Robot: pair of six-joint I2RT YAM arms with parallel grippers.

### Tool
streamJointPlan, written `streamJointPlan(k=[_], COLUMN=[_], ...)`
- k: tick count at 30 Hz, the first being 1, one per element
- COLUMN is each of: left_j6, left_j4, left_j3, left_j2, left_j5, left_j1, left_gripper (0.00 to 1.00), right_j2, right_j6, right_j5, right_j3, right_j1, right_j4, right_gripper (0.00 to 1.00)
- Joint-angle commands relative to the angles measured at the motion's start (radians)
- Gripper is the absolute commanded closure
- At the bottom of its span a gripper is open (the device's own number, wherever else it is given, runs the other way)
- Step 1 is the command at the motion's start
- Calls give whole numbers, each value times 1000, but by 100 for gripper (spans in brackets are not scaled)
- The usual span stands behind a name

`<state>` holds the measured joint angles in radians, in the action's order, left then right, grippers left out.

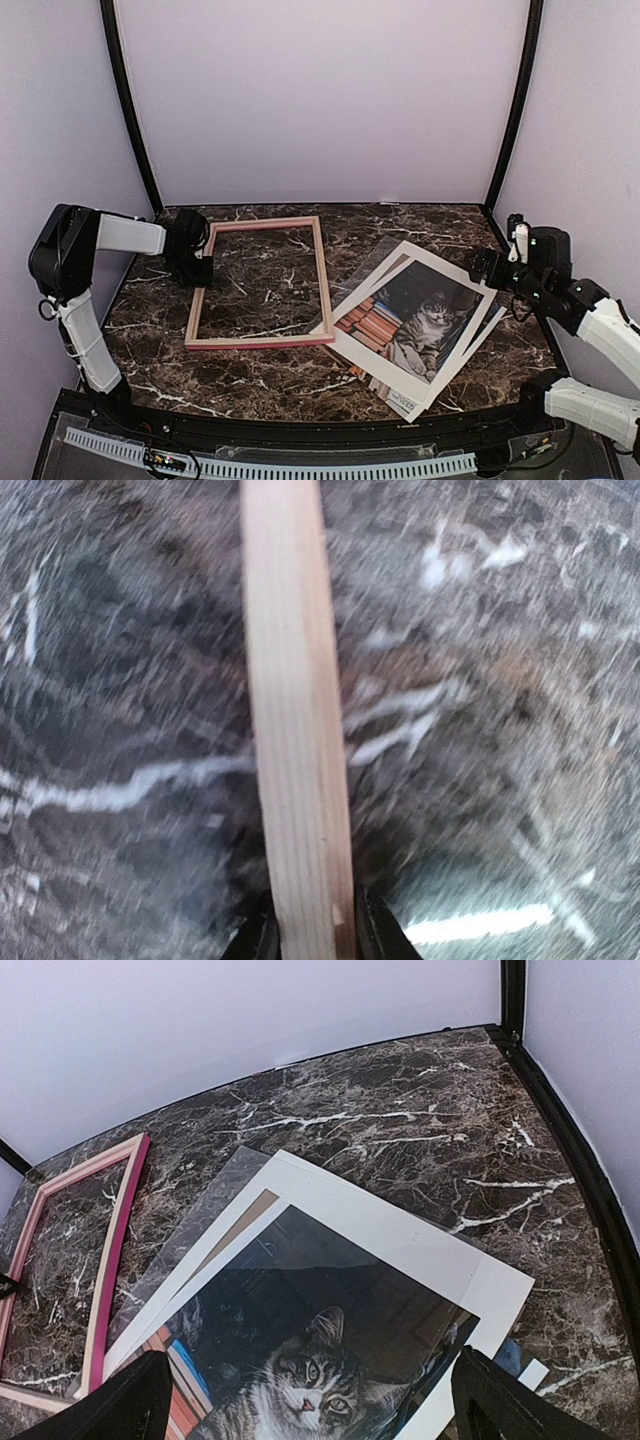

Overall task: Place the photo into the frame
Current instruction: Move the frame body to the center of the board.

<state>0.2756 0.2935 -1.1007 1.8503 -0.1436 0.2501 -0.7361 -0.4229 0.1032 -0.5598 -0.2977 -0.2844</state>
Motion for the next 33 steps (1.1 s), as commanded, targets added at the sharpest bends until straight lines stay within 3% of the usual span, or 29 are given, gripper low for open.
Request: streamJointPlan(k=[1,6,13,33], left_j6=[-29,-47,-91,-351], left_j4=[103,124,158,56], left_j3=[84,134,132,51], left_j2=[-86,-146,-106,-10], left_j5=[-56,-121,-302,-332], left_j1=[-2,-2,-9,-112], left_gripper=[82,86,89,89], right_j2=[-11,-46,-122,-258], right_j6=[-8,-4,11,15], right_j5=[5,14,36,32], right_j3=[-15,-24,-25,-23], right_j1=[6,6,6,6], right_j4=[5,-3,25,46], right_gripper=[1,1,1,1])
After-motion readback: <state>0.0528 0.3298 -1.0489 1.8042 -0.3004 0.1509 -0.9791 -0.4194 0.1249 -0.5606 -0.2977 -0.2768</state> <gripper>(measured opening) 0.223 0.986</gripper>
